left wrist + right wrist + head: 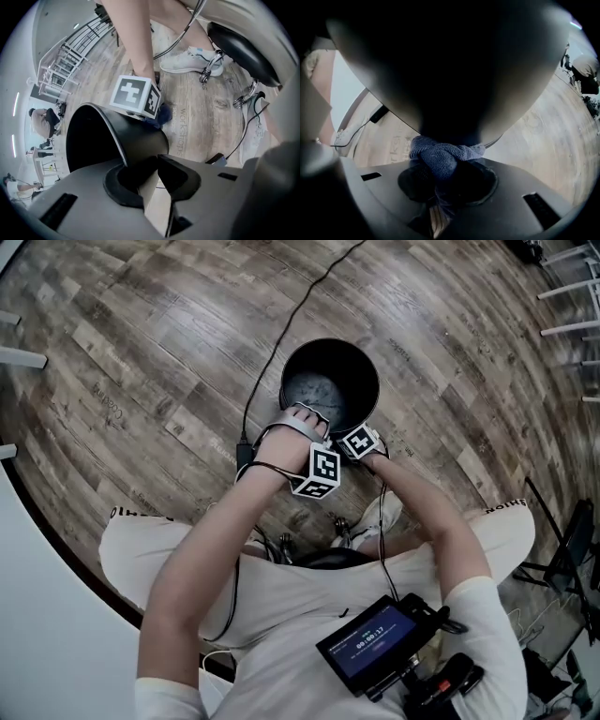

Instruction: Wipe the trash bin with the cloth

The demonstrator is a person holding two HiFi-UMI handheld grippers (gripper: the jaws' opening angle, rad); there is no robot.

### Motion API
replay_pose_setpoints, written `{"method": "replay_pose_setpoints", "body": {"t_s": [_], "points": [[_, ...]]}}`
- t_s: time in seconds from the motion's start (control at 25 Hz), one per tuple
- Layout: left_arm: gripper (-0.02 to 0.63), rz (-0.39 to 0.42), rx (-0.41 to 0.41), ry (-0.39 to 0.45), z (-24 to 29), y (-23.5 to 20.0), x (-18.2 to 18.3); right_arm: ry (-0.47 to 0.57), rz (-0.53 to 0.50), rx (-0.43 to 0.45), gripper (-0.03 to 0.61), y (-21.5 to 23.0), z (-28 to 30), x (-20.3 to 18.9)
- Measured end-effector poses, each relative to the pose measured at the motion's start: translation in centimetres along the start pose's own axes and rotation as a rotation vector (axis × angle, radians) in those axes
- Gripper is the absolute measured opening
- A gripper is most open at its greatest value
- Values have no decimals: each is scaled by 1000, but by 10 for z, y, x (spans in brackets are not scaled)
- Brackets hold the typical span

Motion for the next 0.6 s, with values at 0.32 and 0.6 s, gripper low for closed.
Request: {"method": "replay_pose_setpoints", "body": {"t_s": [0.32,0.6], "points": [[101,-19,3,24,1,-2,1,27,132,3,95,0,0,-8],[104,-18,-7,44,-2,1,-2,72,205,55,95,-21,-62,14]]}}
Point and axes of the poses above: the fingertips, and each gripper's own axes: z forward along the fingers, y to its right, x out of its top, the point moved 6 cm from there along -z, backward along the fingers, and after that the axes turned 15 degrees about -z, right-handed, at the moved point
